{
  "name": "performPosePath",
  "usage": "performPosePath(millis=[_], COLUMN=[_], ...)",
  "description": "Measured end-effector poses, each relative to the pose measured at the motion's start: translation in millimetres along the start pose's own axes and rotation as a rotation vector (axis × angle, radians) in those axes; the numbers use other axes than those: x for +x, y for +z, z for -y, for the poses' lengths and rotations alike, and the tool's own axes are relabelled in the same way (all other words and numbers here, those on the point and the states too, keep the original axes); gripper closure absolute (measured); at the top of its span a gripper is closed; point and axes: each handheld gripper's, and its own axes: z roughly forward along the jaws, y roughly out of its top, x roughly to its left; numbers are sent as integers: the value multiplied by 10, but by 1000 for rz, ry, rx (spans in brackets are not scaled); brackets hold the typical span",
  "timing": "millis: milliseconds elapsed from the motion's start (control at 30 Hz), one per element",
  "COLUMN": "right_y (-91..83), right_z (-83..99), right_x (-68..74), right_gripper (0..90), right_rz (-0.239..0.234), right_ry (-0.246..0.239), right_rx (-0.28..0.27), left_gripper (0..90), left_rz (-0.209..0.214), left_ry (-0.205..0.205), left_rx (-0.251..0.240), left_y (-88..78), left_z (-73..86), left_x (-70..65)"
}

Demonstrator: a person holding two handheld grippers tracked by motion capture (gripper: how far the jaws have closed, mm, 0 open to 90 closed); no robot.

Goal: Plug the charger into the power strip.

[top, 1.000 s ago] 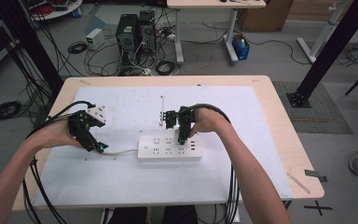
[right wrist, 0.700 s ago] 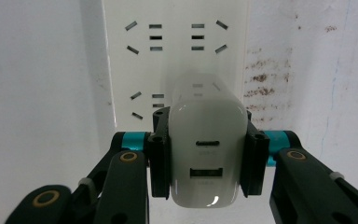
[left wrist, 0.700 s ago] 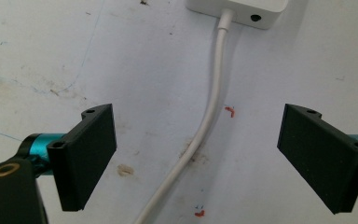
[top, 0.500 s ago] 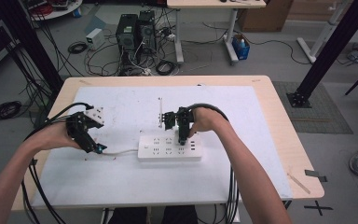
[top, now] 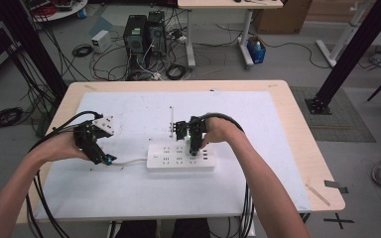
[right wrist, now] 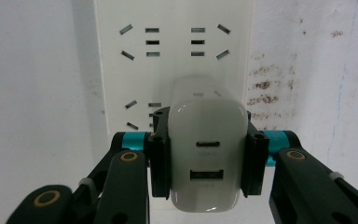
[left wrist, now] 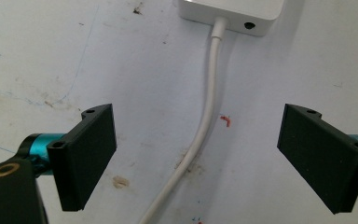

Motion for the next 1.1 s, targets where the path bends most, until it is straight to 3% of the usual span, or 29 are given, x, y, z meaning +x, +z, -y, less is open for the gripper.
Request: performPosePath(millis=[233, 300, 633, 1000, 1100], right_y=[11, 11, 22, 53, 62], right_z=[42, 30, -1, -21, -18], right_x=[-77, -79, 33, -42, -6], right_gripper=[627, 627, 627, 626, 627], right_rz=[-51, -56, 18, -27, -4], right_ry=[32, 43, 14, 27, 12], right_rx=[-35, -24, -5, -18, -24], left_gripper=[118, 117, 117, 118, 118], left_rz=[-3, -1, 1, -7, -8], left_ry=[-1, -2, 0, -5, 2], left_rx=[0, 1, -7, -11, -9], left_y=[-3, -4, -22, -47, -45], left_z=[17, 24, 34, 9, 0], left_x=[-10, -12, -28, 0, -18])
